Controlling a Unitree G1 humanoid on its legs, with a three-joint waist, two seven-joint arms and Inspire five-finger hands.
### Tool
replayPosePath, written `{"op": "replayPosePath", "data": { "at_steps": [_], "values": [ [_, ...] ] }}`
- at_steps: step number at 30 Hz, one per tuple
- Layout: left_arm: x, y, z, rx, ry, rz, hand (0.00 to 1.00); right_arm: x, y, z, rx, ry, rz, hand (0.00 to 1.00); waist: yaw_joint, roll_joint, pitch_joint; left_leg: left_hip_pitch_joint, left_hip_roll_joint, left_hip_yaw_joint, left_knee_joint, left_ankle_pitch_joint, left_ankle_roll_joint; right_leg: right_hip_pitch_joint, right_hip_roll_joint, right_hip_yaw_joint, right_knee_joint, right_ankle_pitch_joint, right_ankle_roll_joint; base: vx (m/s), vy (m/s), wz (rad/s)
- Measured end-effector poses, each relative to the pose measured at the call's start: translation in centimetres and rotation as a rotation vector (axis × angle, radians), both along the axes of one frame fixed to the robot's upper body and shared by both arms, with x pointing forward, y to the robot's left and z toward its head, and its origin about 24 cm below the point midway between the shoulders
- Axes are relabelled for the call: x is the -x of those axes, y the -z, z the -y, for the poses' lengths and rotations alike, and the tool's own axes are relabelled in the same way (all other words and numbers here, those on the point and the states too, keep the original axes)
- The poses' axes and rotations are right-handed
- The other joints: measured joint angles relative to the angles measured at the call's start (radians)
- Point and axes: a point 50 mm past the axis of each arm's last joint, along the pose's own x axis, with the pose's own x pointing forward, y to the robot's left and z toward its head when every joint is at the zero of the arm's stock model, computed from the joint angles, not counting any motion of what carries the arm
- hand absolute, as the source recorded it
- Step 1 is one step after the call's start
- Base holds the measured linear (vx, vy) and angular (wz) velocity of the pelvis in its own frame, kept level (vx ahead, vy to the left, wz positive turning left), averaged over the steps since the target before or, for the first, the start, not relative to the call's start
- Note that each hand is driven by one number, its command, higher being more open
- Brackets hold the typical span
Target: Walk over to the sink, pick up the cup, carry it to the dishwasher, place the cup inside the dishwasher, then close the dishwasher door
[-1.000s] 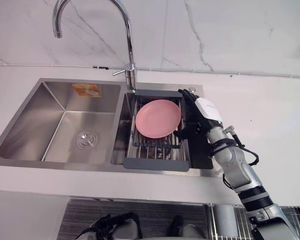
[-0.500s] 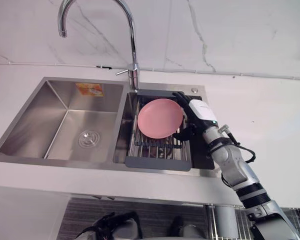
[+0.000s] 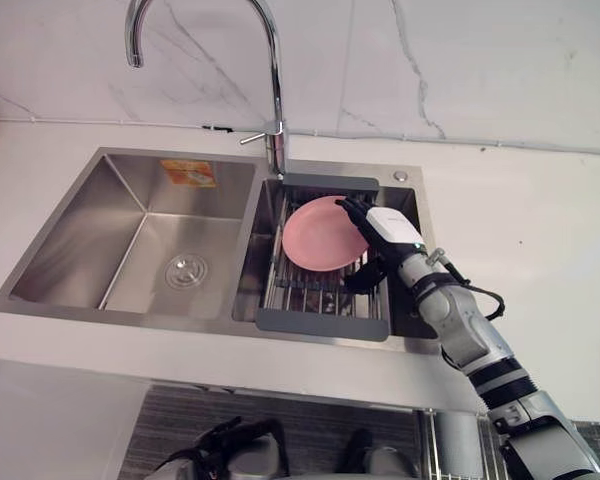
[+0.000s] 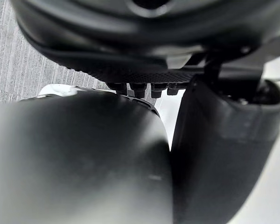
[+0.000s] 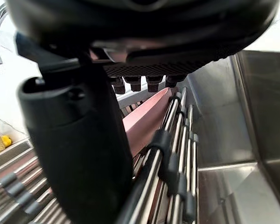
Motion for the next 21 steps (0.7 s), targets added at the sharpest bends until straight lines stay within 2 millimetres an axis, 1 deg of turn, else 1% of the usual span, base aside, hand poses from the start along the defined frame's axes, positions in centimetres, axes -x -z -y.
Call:
{"op": "replayPosePath", "data": {
  "at_steps": [6,11,18,19,21],
  "values": [
    [-0.15,-0.03,0.18,0.007,0.009,0.006,1.0,-0.24,0.12,0.17,0.078,0.049,0.133,1.0,0.005,0.007,0.006,0.001,-0.005,-0.003,-0.004,0.002,0.003,0.0,-0.004,-0.002,0.002,-0.001,0.001,0.0,0.0,0.01],
    [-0.46,-0.17,0.32,0.017,0.018,0.028,1.0,-0.51,-0.21,0.27,0.138,0.061,0.271,1.0,0.006,0.011,0.025,0.001,-0.016,-0.017,-0.018,0.011,0.007,-0.005,-0.018,-0.012,0.016,-0.007,0.005,-0.01,0.004,0.08],
    [-0.65,-0.27,0.27,-0.009,0.062,0.053,1.0,-0.7,-0.04,0.36,0.193,0.02,0.348,1.0,0.006,0.013,0.026,0.001,-0.021,-0.026,-0.029,0.024,0.009,-0.006,-0.023,-0.022,0.018,-0.008,0.005,0.0,-0.001,0.03],
    [-0.71,-0.3,0.26,-0.017,0.077,0.059,1.0,-0.72,-0.07,0.44,0.2,0.017,0.351,0.0,0.007,0.014,0.027,0.0,-0.021,-0.027,-0.029,0.024,0.009,-0.006,-0.023,-0.023,0.018,-0.008,0.005,-0.04,-0.014,0.04],
    [-0.85,-0.36,0.29,-0.027,0.096,0.079,1.0,-0.76,-0.32,0.6,0.222,-0.007,0.373,0.0,0.011,0.018,0.03,-0.001,-0.021,-0.03,-0.03,0.025,0.009,-0.006,-0.024,-0.025,0.02,-0.009,0.004,-0.03,-0.011,0.04]
  ]
}}
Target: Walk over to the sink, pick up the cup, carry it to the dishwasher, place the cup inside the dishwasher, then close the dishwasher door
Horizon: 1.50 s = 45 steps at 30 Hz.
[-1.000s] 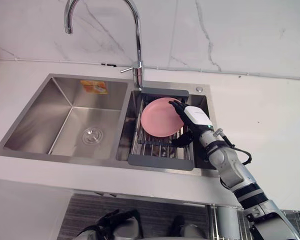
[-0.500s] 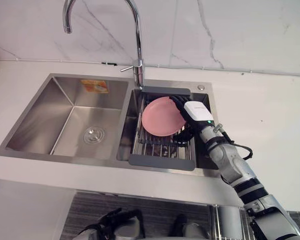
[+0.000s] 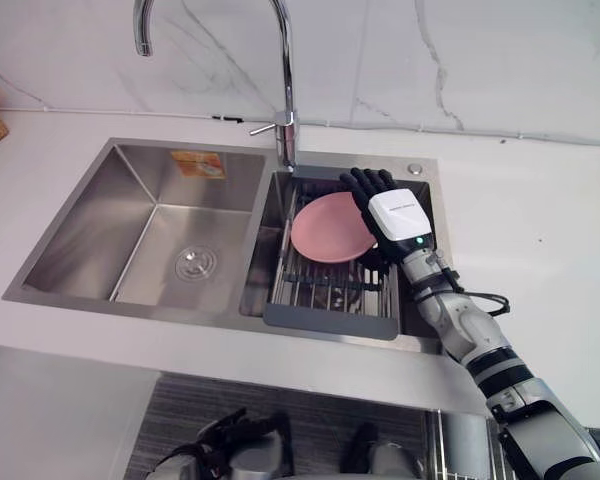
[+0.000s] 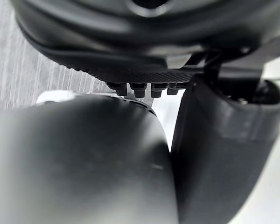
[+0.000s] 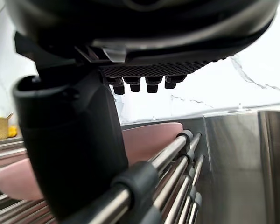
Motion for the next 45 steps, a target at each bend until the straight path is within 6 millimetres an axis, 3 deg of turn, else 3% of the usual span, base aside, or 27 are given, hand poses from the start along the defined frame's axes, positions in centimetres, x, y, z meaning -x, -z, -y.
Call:
{"op": "replayPosePath", "data": {
  "at_steps": [13,23,25,32,34,40,45],
  "values": [
    [0.1,-0.1,-0.1,-0.074,-0.025,0.023,1.0,0.3,-0.8,0.4,0.087,-0.126,0.103,0.0,0.012,0.004,0.008,0.004,0.003,-0.024,0.001,0.005,-0.005,0.019,0.006,-0.025,-0.006,-0.007,-0.002,0.01,-0.011,0.05],
    [0.0,-0.2,-0.5,-0.148,-0.024,0.036,1.0,1.1,-1.1,-0.8,0.055,-0.265,0.133,0.0,0.014,0.002,0.009,0.022,0.033,-0.009,0.013,-0.013,-0.023,0.047,0.045,-0.016,-0.046,-0.003,-0.004,0.03,-0.018,-0.04],
    [-0.1,-0.3,-0.5,-0.158,-0.013,0.045,1.0,1.3,-1.7,-0.9,0.065,-0.3,0.157,0.0,0.01,0.002,0.009,0.024,0.037,-0.004,0.013,-0.016,-0.025,0.047,0.051,-0.011,-0.051,-0.003,-0.005,0.03,-0.025,-0.12],
    [0.2,-0.3,-0.7,-0.177,-0.026,0.044,1.0,3.5,-8.9,-0.7,-0.099,-0.361,0.56,0.0,0.004,-0.011,0.011,0.051,0.047,0.01,0.019,-0.037,-0.031,0.074,0.064,0.007,-0.069,-0.003,-0.005,0.01,0.0,-0.07],
    [0.3,-0.2,-0.8,-0.18,-0.032,0.037,1.0,4.5,-10.2,0.4,-0.156,-0.334,0.647,0.0,0.004,-0.027,0.005,0.059,0.046,0.027,0.017,-0.042,-0.03,0.074,0.063,0.019,-0.07,-0.003,-0.004,0.0,0.034,-0.13],
    [1.1,-0.1,-1.3,-0.201,-0.043,0.015,1.0,6.2,-10.3,4.3,-0.215,-0.155,0.713,0.0,-0.026,-0.048,-0.007,0.075,0.045,0.062,0.016,-0.062,-0.027,0.074,0.063,0.054,-0.074,0.001,0.003,0.0,0.031,-0.18],
    [1.5,0.1,-1.5,-0.225,-0.05,-0.012,1.0,8.9,-10.4,11.2,-0.336,0.217,0.834,0.0,-0.076,-0.049,-0.01,0.073,0.054,0.114,0.053,-0.1,-0.021,0.053,0.068,0.106,-0.075,0.008,0.013,0.02,0.041,-0.3]
  ]
}}
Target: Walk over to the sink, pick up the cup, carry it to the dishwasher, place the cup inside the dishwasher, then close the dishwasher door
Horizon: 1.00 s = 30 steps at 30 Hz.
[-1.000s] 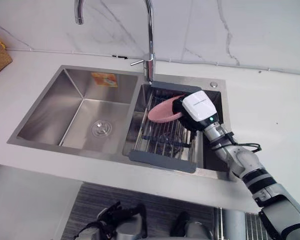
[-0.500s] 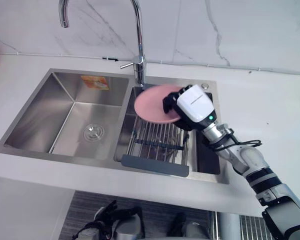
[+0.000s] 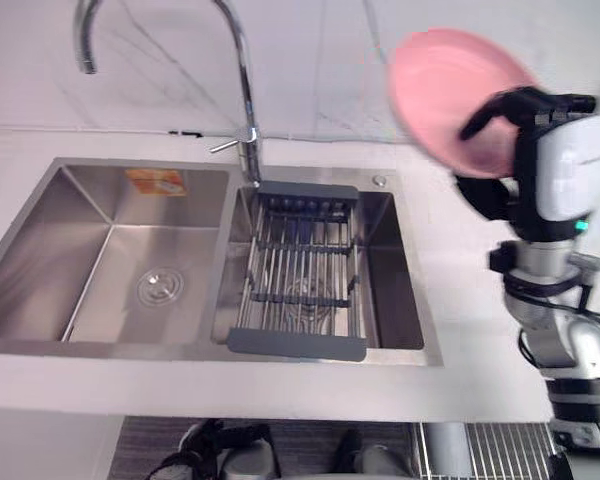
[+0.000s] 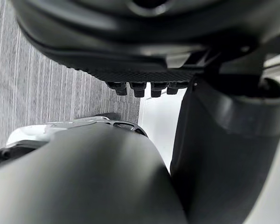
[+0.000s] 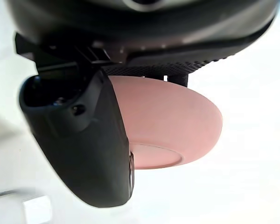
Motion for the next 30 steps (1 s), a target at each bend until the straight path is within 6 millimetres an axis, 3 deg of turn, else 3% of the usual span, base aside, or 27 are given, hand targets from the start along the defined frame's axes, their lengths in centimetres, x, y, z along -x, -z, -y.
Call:
{"op": "replayPosePath", "data": {
  "at_steps": [2,3,5,9,13,18,23,26,29,30],
  "values": [
    [0.4,0.2,-0.1,0.003,-0.017,-0.026,1.0,1.2,0.2,2.1,-0.081,0.095,0.029,0.0,-0.024,0.0,-0.002,-0.006,0.004,0.009,0.019,-0.017,0.001,-0.004,0.002,0.009,0.0,0.001,0.002,0.03,0.043,-0.2],
    [0.7,0.3,-0.2,0.014,-0.043,-0.045,1.0,2.8,0.7,4.2,-0.166,0.2,0.059,0.0,-0.037,0.001,-0.011,-0.021,0.01,0.027,0.038,-0.03,0.003,-0.024,0.005,0.027,0.003,0.003,0.005,0.04,0.052,-0.3],
    [0.9,0.4,-0.3,0.018,-0.073,-0.059,1.0,4.4,1.7,6.0,-0.249,0.297,0.078,0.0,-0.05,0.002,-0.012,-0.031,0.015,0.043,0.055,-0.044,0.005,-0.041,0.007,0.045,0.008,0.005,0.007,0.02,0.055,-0.36],
    [1.8,0.6,-0.5,0.052,-0.135,-0.108,1.0,8.4,6.4,8.8,-0.455,0.49,0.055,0.0,-0.096,0.002,-0.013,-0.037,0.027,0.089,0.096,-0.077,0.01,-0.069,0.009,0.095,0.033,0.007,0.01,-0.02,0.045,-0.33],
    [1.7,0.7,-0.4,0.077,-0.151,-0.131,1.0,12.3,12.3,9.0,-0.632,0.665,-0.046,0.0,-0.118,0.007,-0.017,-0.067,0.034,0.127,0.134,-0.098,0.02,-0.122,0.009,0.14,0.057,0.014,0.013,-0.12,0.031,-0.31],
    [1.8,0.8,-0.1,0.092,-0.171,-0.149,1.0,15.0,17.0,7.6,-0.757,0.776,-0.162,0.0,-0.149,0.016,-0.013,-0.088,0.03,0.19,0.136,-0.101,0.02,-0.177,0.008,0.196,0.05,0.042,0.005,-0.09,0.042,-0.35],
    [1.0,0.8,0.5,0.106,-0.182,-0.125,1.0,15.7,17.8,7.2,-0.794,0.803,-0.16,0.0,-0.166,0.036,0.02,-0.127,0.032,0.227,0.153,-0.1,0.029,-0.229,0.003,0.208,0.031,0.08,0.0,-0.06,0.046,-0.26],
    [-0.5,0.3,0.5,0.11,-0.189,-0.07,1.0,13.9,17.5,6.7,-0.814,0.745,-0.134,0.0,-0.158,0.041,0.069,-0.174,0.05,0.275,0.179,-0.106,0.041,-0.267,0.015,0.217,-0.037,0.128,-0.006,-0.07,0.048,-0.47],
    [-1.3,0.1,1.1,0.151,-0.255,-0.022,1.0,12.4,17.3,6.2,-0.823,0.692,-0.119,0.0,-0.129,0.043,0.099,-0.195,0.062,0.337,0.166,-0.105,0.048,-0.284,-0.019,0.08,-0.088,0.137,-0.036,-0.06,0.088,-0.63],
    [-1.4,0.1,1.2,0.168,-0.288,-0.008,1.0,12.0,17.2,6.0,-0.824,0.667,-0.116,0.0,-0.128,0.043,0.111,-0.198,0.065,0.353,0.162,-0.1,0.063,-0.297,-0.047,0.019,-0.05,0.131,-0.051,0.0,0.066,-0.39]
  ]
}}
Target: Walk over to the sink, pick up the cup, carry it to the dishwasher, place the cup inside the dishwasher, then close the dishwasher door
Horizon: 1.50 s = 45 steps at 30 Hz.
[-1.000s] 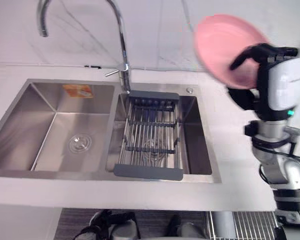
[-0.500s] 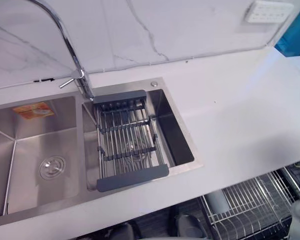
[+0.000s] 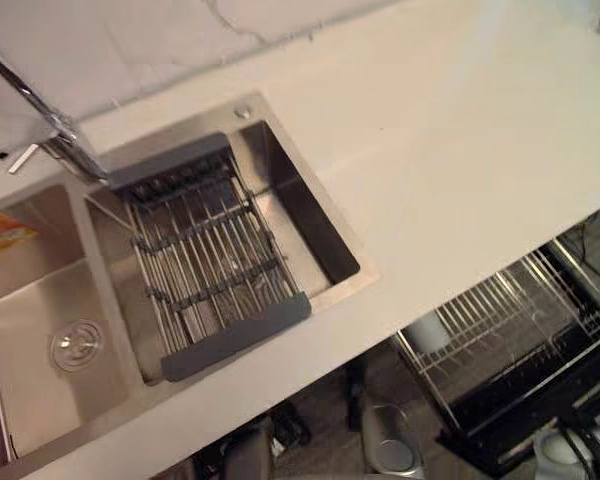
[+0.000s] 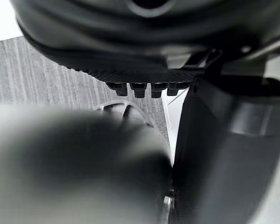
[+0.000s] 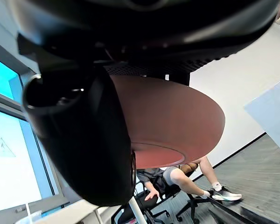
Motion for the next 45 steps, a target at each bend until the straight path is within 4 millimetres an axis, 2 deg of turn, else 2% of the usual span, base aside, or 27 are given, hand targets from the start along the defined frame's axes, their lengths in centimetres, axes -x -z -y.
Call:
{"op": "replayPosePath", "data": {
  "at_steps": [1,2,3,4,5,6,8,10,12,16,18,26,33,34,40,42,45],
  "values": [
    [-0.1,-0.1,-0.1,0.003,-0.019,0.004,1.0,-0.4,0.1,-0.3,-0.004,-0.02,0.006,0.0,-0.001,-0.006,0.016,0.0,0.002,0.008,0.003,0.0,0.008,-0.028,-0.042,-0.059,0.102,-0.033,-0.031,0.02,0.052,-0.19],
    [-0.2,-0.1,-0.2,0.002,-0.024,0.005,1.0,-0.6,0.3,-0.4,-0.011,-0.031,0.005,0.0,-0.002,-0.009,0.021,0.0,0.004,0.008,0.006,0.0,0.009,-0.038,-0.063,-0.085,0.169,-0.057,-0.043,0.04,0.021,-0.04],
    [-0.4,-0.2,-0.6,-0.026,-0.034,-0.004,1.0,-1.3,1.0,-0.9,-0.037,-0.058,-0.011,0.0,-0.003,-0.018,0.027,-0.002,0.013,0.008,0.018,0.0,0.008,-0.044,-0.094,-0.135,0.298,-0.117,-0.046,0.08,-0.066,-0.02],
    [-0.6,-0.4,-1.2,-0.054,-0.05,-0.011,1.0,-2.2,1.6,-1.7,-0.062,-0.1,-0.024,0.0,0.0,-0.023,0.03,-0.014,0.031,0.007,0.04,-0.002,0.001,-0.041,-0.111,-0.174,0.381,-0.185,-0.048,0.06,-0.07,-0.03],
    [-0.6,-0.5,-1.6,-0.065,-0.066,-0.011,1.0,-2.6,1.8,-2.0,-0.07,-0.122,-0.026,0.0,0.003,-0.029,0.034,-0.024,0.039,0.007,0.057,-0.006,-0.005,-0.038,-0.119,-0.191,0.399,-0.204,-0.045,0.09,-0.172,-0.19],
    [-1.0,-0.7,-2.1,-0.065,-0.119,0.012,1.0,-4.0,1.9,-2.9,-0.082,-0.177,-0.019,0.0,0.015,-0.037,0.044,-0.054,0.068,0.007,0.12,-0.027,-0.031,-0.032,-0.093,-0.222,0.357,-0.222,-0.011,0.05,-0.135,-0.29],
    [-0.8,-0.5,-2.1,-0.05,-0.181,0.003,1.0,-6.0,2.0,-4.3,-0.12,-0.254,0.0,0.0,0.022,-0.03,0.046,-0.059,0.102,0.02,0.114,-0.015,-0.042,-0.017,-0.031,-0.216,0.27,-0.188,-0.016,0.05,-0.14,-0.38],
    [-0.9,-0.5,-1.9,-0.049,-0.194,0.013,1.0,-6.9,2.4,-5.6,-0.141,-0.308,-0.011,0.0,0.025,-0.035,0.05,-0.032,0.105,0.031,0.076,0.009,-0.048,0.021,0.006,-0.211,0.189,-0.154,-0.012,0.01,-0.093,-0.22],
    [-1.3,-0.5,-1.2,-0.021,-0.197,0.023,1.0,-7.1,2.6,-6.0,-0.152,-0.32,-0.027,0.0,0.025,-0.037,0.053,-0.017,0.097,0.036,0.046,0.024,-0.047,0.04,0.019,-0.209,0.143,-0.129,-0.009,-0.01,-0.036,-0.1],
    [-1.6,-0.5,-0.8,-0.01,-0.193,0.035,1.0,-6.9,3.3,-6.0,-0.198,-0.298,-0.047,0.0,0.021,-0.029,0.075,0.01,0.071,0.038,0.001,0.047,-0.037,0.073,0.027,-0.208,0.081,-0.092,-0.005,-0.01,0.012,-0.03],
    [-1.6,-0.4,-0.4,0.008,-0.189,0.047,1.0,-6.8,3.5,-5.9,-0.201,-0.289,-0.068,0.0,0.019,-0.017,0.082,0.025,0.051,0.029,-0.032,0.065,-0.033,0.09,0.028,-0.205,0.048,-0.072,-0.003,-0.01,0.007,-0.02],
    [-1.9,-0.5,0.2,0.029,-0.149,0.081,1.0,-6.9,3.9,-5.9,-0.219,-0.279,-0.131,0.0,0.024,0.008,0.096,0.039,0.023,-0.017,-0.093,0.113,-0.037,0.12,0.032,-0.227,0.005,-0.06,-0.001,-0.04,-0.026,0.1],
    [-2.3,-0.6,0.8,0.039,-0.084,0.103,1.0,-7.4,4.5,-4.5,-0.228,-0.294,-0.263,0.0,0.039,0.028,0.105,0.057,-0.006,-0.032,-0.147,0.149,-0.035,0.124,0.017,-0.235,0.011,-0.061,-0.001,-0.05,0.003,0.06],
    [-2.3,-0.6,0.9,0.046,-0.077,0.106,1.0,-7.8,4.7,-4.3,-0.233,-0.316,-0.301,1.0,0.041,0.031,0.106,0.057,-0.011,-0.032,-0.152,0.153,-0.034,0.12,0.012,-0.235,0.015,-0.061,-0.001,-0.05,0.024,0.02],
    [-3.2,-0.7,1.6,0.086,-0.059,0.096,1.0,-9.6,4.8,-3.6,-0.257,-0.37,-0.376,1.0,0.047,0.054,0.117,0.014,-0.046,-0.043,-0.192,0.184,-0.017,0.054,-0.025,-0.242,0.065,-0.064,-0.006,-0.04,0.04,0.09],
    [-3.0,-0.6,1.7,0.204,-0.203,0.059,1.0,-10.2,4.7,-3.6,-0.288,-0.372,-0.351,1.0,0.049,0.063,0.122,-0.002,-0.054,-0.058,-0.197,0.194,-0.011,0.036,-0.039,-0.253,0.088,-0.068,-0.012,0.0,0.025,0.19],
    [-2.7,-0.5,1.5,0.3,-0.304,0.006,1.0,-10.3,4.6,-3.4,-0.303,-0.37,-0.333,1.0,0.055,0.071,0.126,-0.008,-0.059,-0.083,-0.197,0.2,-0.007,0.037,-0.052,-0.272,0.109,-0.079,-0.017,0.0,0.01,0.25]
  ]
}}
